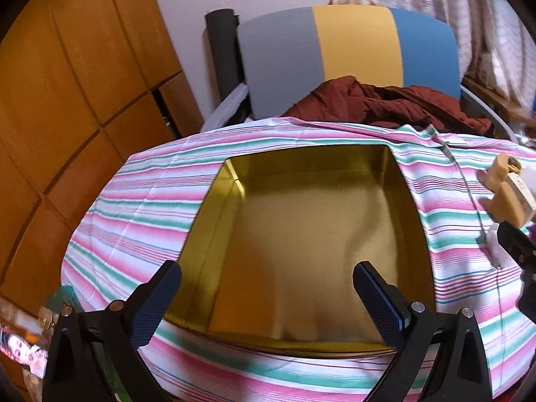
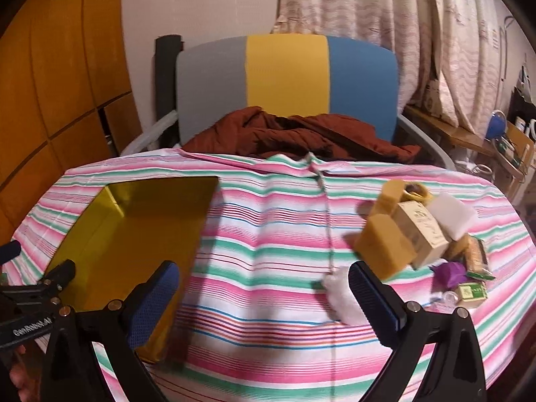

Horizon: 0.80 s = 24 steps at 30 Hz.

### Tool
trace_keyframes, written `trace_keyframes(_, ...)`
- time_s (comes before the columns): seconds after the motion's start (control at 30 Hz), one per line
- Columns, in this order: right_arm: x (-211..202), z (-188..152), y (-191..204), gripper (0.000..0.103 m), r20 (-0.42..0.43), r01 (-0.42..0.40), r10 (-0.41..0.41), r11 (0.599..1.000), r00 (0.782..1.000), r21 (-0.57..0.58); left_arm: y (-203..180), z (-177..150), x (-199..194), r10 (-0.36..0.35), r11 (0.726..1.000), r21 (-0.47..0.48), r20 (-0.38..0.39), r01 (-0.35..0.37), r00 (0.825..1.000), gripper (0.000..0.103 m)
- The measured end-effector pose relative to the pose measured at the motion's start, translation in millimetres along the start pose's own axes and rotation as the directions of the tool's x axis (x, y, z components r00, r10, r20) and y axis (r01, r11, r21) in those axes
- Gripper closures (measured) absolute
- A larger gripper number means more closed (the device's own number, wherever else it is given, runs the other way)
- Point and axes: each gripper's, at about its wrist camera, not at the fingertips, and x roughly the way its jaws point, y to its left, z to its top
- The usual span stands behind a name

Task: Organize objects
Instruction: 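Move both tools from the gold tray toward the cluster of items, then grasp the bubble-wrap bundle with the left tool while the right grasps the pink hair roller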

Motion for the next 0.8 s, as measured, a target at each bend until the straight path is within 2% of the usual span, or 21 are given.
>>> trace_keyframes(0.1, -0.1, -3.9, -18.5, 0.001, -0.013, 0.029, -0.029, 0.999, 1.0, 0.021, -11.0, -0.2, -1.5, -0.034, 0.999, 0.017, -0.002, 0.034, 0.999, 0.0)
trace_keyframes(0.2, -1.0, -10.3, -40.9, 0.002, -0.022, 0.066, -0.065, 0.997, 0.998, 0.04, -24.8, 1.9, -1.3, -0.107, 0.994, 0.037, -0.011, 0.107, 0.994, 0.0)
trace_keyframes(0.27, -1.6, -16.5, -56.2, 0.012, -0.027, 0.092, -0.091, 0.995, 0.995, 0.046, -34.2, 1.9, -1.6, -0.183, 0.982, 0.045, -0.024, 0.184, 0.983, 0.0)
trace_keyframes(0.33, -3.9, -25.4, -74.2, 0.014, -0.033, 0.132, -0.13, 0.989, 0.991, 0.059, -46.2, 0.9, -2.7, -0.249, 0.966, 0.061, -0.034, 0.25, 0.968, 0.0)
trace_keyframes(0.4, -7.3, -36.5, -99.0, 0.015, -0.034, 0.179, -0.177, 0.978, 0.984, 0.104, -61.5, 0.3, -4.1, -0.282, 0.954, 0.092, -0.043, 0.285, 0.958, 0.0)
trace_keyframes(0.47, -11.4, -46.3, -121.8, 0.015, -0.04, 0.219, -0.215, 0.963, 0.976, 0.16, -77.0, -1.5, -6.0, -0.331, 0.934, 0.123, -0.061, 0.337, 0.942, 0.0)
trace_keyframes(0.53, -16.2, -58.1, -149.8, 0.015, -0.047, 0.265, -0.262, 0.937, 0.964, 0.227, -91.6, -2.7, -8.5, -0.396, 0.905, 0.131, -0.082, 0.404, 0.914, 0.0)
trace_keyframes(0.63, -16.4, -72.5, -183.5, 0.015, -0.078, 0.315, -0.306, 0.905, 0.949, 0.284, -115.5, -2.9, -6.9, -0.455, 0.869, 0.149, -0.131, 0.471, 0.881, 0.0)
trace_keyframes(0.7, -12.9, -78.4, -195.5, 0.015, -0.092, 0.322, -0.309, 0.901, 0.947, 0.292, -133.9, -3.6, -6.3, -0.468, 0.852, 0.182, -0.153, 0.491, 0.87, 0.0)
trace_keyframes(0.8, -2.3, -82.3, -203.4, 0.015, -0.102, 0.284, -0.265, 0.912, 0.959, 0.296, -154.8, -3.7, -3.0, -0.496, 0.823, 0.211, -0.185, 0.528, 0.848, 0.0)
